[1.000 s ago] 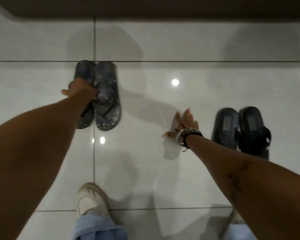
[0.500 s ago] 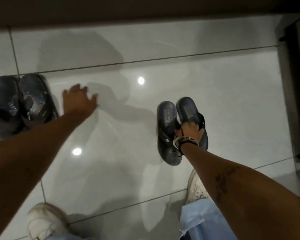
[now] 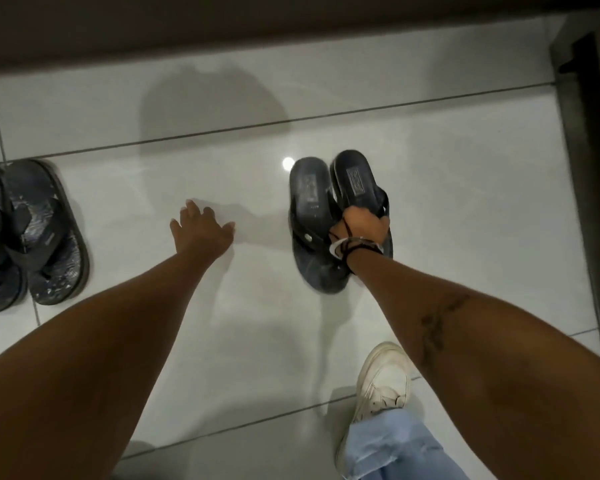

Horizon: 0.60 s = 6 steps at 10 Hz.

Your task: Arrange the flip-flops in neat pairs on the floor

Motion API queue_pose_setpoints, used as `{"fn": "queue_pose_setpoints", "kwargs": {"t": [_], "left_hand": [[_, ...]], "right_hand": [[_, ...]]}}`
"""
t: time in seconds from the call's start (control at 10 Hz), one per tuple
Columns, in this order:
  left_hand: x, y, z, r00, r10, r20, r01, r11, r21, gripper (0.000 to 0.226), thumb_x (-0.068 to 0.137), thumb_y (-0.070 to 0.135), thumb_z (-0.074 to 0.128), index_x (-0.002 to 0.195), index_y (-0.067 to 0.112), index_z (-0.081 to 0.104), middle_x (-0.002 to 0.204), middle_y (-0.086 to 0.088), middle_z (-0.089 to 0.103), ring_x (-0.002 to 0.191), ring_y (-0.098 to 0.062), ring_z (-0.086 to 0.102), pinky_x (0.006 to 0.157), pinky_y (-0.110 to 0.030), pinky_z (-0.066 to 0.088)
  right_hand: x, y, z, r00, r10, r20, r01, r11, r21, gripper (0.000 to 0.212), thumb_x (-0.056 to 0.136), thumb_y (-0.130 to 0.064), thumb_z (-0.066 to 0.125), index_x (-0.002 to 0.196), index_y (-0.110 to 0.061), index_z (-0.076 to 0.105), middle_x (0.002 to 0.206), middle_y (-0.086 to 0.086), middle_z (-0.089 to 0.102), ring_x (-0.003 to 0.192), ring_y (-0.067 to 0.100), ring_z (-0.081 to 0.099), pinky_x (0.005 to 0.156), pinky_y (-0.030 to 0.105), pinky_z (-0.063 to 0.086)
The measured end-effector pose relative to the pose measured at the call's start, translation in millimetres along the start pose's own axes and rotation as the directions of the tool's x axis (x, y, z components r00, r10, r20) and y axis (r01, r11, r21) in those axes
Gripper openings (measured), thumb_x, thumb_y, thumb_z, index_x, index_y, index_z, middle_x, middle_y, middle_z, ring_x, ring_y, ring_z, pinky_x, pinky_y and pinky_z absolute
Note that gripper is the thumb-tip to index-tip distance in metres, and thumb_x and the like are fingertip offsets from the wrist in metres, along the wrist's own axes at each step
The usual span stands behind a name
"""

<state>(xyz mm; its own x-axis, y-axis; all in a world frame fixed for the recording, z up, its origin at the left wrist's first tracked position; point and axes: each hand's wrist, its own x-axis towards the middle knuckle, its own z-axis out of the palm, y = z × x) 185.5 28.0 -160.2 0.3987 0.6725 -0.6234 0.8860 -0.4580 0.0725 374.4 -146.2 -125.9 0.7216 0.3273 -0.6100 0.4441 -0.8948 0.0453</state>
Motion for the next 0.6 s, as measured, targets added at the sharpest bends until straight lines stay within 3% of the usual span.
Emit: {"fn": "queue_pose_setpoints", "kwargs": {"t": [0.1, 0.2, 0.3, 0.4, 0.5, 0.6], "left_hand": [[3, -2, 3, 0.999, -0.023, 0.039, 0.024, 1.000, -0.016, 0.064, 0.094, 0.050, 0.043, 0.141, 0.006, 0.037, 0.158, -0.023, 0.014, 0.143, -0.037, 0.018, 0.113, -0.053, 0.018], [1, -5, 12, 0.998, -0.014, 0.059, 0.016, 0.999, -0.028, 0.069, 0.096, 0.048, 0.041, 0.149, 0.008, 0.022, 0.159, -0.023, 0.006, 0.144, -0.038, 0.018, 0.114, -0.053, 0.019], [1, -9, 16, 0.999, -0.002, 0.054, 0.004, 0.999, -0.038, 0.068, 0.097, 0.045, 0.040, 0.150, 0.008, 0.018, 0.159, -0.024, 0.003, 0.144, -0.039, 0.017, 0.114, -0.052, 0.020], [4, -9, 17, 0.997, 0.004, 0.071, 0.000, 0.999, -0.048, 0.065, 0.098, 0.043, 0.038, 0.149, 0.007, 0.020, 0.159, -0.024, 0.003, 0.144, -0.039, 0.017, 0.114, -0.051, 0.022], [-2, -7, 9, 0.998, 0.026, 0.065, -0.021, 0.997, -0.071, 0.059, 0.100, 0.039, 0.037, 0.147, 0.007, 0.027, 0.159, -0.024, 0.006, 0.143, -0.038, 0.021, 0.113, -0.050, 0.024], [-11, -4, -9, 0.998, 0.060, -0.028, -0.064, 0.990, -0.124, 0.054, 0.101, 0.037, 0.037, 0.146, 0.008, 0.031, 0.159, -0.022, 0.006, 0.143, -0.036, 0.023, 0.114, -0.049, 0.023]], "right_hand": [[23, -13, -26, 0.982, 0.044, -0.185, -0.033, 0.997, 0.065, 0.040, 0.077, -0.021, 0.063, 0.051, -0.019, 0.033, 0.048, 0.000, 0.037, 0.064, 0.027, 0.049, 0.091, 0.046, 0.041], [41, -20, -33, 0.967, 0.054, -0.249, -0.035, 0.996, 0.082, 0.037, 0.077, -0.023, 0.065, 0.053, -0.020, 0.038, 0.048, 0.000, 0.038, 0.067, 0.029, 0.056, 0.087, 0.044, 0.044], [48, -27, -31, 0.961, 0.077, -0.265, -0.056, 0.995, 0.087, 0.018, 0.078, -0.022, 0.064, 0.064, -0.021, 0.054, 0.062, 0.004, 0.059, 0.076, 0.029, 0.065, 0.084, 0.043, 0.046], [56, -26, -28, 0.971, 0.019, -0.237, -0.015, 1.000, 0.019, 0.013, 0.080, -0.018, 0.065, 0.070, -0.020, 0.056, 0.078, 0.008, 0.070, 0.080, 0.031, 0.066, 0.087, 0.044, 0.045], [63, -23, -32, 0.982, 0.000, -0.186, -0.004, 1.000, -0.016, 0.007, 0.084, -0.018, 0.061, 0.084, -0.014, 0.066, 0.079, 0.010, 0.069, 0.084, 0.033, 0.064, 0.093, 0.046, 0.041], [59, -25, -42, 0.994, -0.040, -0.102, 0.027, 0.991, -0.129, 0.026, 0.087, -0.034, 0.055, 0.080, -0.009, 0.059, 0.063, 0.009, 0.046, 0.077, 0.031, 0.051, 0.098, 0.050, 0.039]]}}
